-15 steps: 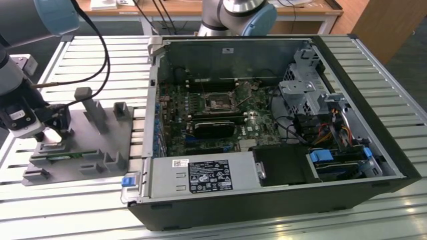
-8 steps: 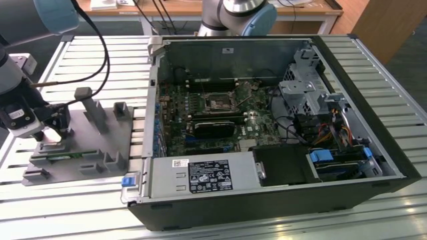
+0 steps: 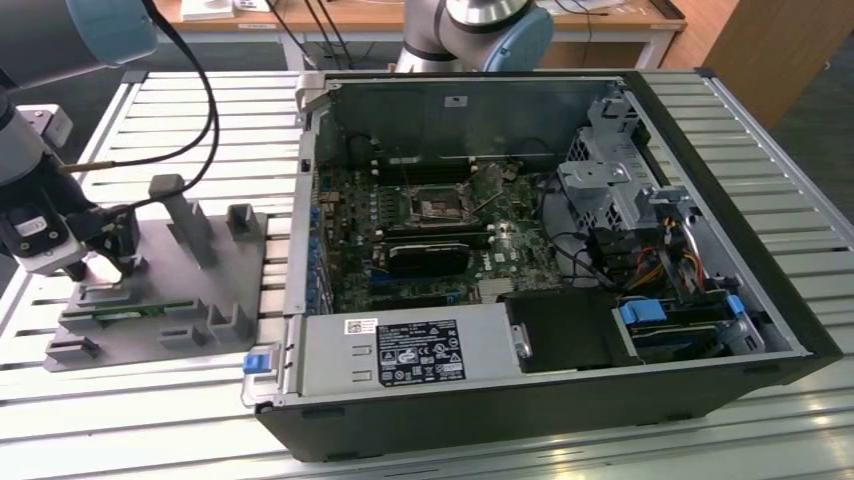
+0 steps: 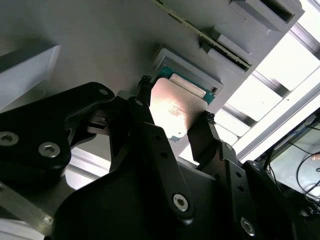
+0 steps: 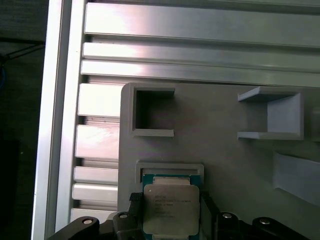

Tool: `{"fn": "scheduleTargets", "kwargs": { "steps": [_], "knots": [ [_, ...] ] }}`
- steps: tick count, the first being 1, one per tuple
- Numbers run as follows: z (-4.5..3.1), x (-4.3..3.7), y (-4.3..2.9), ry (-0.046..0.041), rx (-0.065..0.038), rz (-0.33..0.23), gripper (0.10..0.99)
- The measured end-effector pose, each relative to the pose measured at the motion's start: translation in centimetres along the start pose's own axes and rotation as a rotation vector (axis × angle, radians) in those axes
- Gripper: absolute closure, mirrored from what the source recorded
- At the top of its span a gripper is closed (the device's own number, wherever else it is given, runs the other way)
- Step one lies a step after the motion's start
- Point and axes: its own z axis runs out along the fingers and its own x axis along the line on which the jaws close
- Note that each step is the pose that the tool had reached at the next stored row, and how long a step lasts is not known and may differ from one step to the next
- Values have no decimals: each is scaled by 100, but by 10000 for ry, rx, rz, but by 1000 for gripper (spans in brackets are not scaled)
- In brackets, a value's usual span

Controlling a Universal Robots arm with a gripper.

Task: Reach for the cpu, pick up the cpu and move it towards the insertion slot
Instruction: 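Pick up the cpu and move it towards the insertion slot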

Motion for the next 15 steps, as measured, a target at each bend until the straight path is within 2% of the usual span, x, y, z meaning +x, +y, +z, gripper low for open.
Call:
{"fn": "scheduleTargets", "kwargs": {
  "steps": [15],
  "knots": [
    [-58,0,9,-1,0,0,541]
  ]
}}
